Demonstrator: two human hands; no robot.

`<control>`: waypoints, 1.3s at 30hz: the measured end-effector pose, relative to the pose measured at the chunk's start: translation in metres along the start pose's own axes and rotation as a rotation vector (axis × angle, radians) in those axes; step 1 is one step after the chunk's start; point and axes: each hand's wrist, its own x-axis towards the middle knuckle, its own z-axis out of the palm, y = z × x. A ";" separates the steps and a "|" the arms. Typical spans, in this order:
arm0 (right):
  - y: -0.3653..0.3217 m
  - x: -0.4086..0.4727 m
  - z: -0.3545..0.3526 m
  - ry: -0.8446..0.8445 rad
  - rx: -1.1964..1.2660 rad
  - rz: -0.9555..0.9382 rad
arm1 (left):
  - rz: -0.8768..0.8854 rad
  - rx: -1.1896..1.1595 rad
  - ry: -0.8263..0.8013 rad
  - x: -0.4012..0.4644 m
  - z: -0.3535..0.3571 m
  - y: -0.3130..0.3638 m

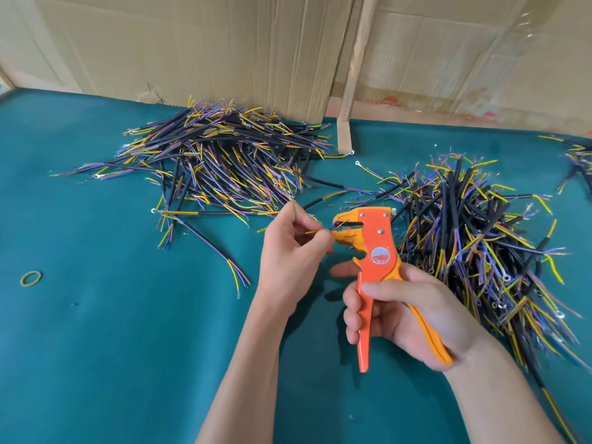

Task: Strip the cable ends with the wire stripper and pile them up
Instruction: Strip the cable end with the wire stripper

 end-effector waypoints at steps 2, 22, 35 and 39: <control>0.000 0.000 0.000 0.002 -0.011 0.004 | -0.018 -0.024 -0.041 0.000 -0.002 -0.001; 0.002 0.005 -0.004 0.040 0.036 -0.003 | 0.039 0.097 -0.165 0.000 -0.010 -0.007; -0.002 -0.001 -0.007 0.038 -0.018 0.046 | 0.125 0.328 -0.244 -0.002 -0.011 -0.006; -0.002 -0.002 -0.004 0.060 -0.038 0.056 | 0.143 0.355 -0.236 -0.003 -0.013 -0.003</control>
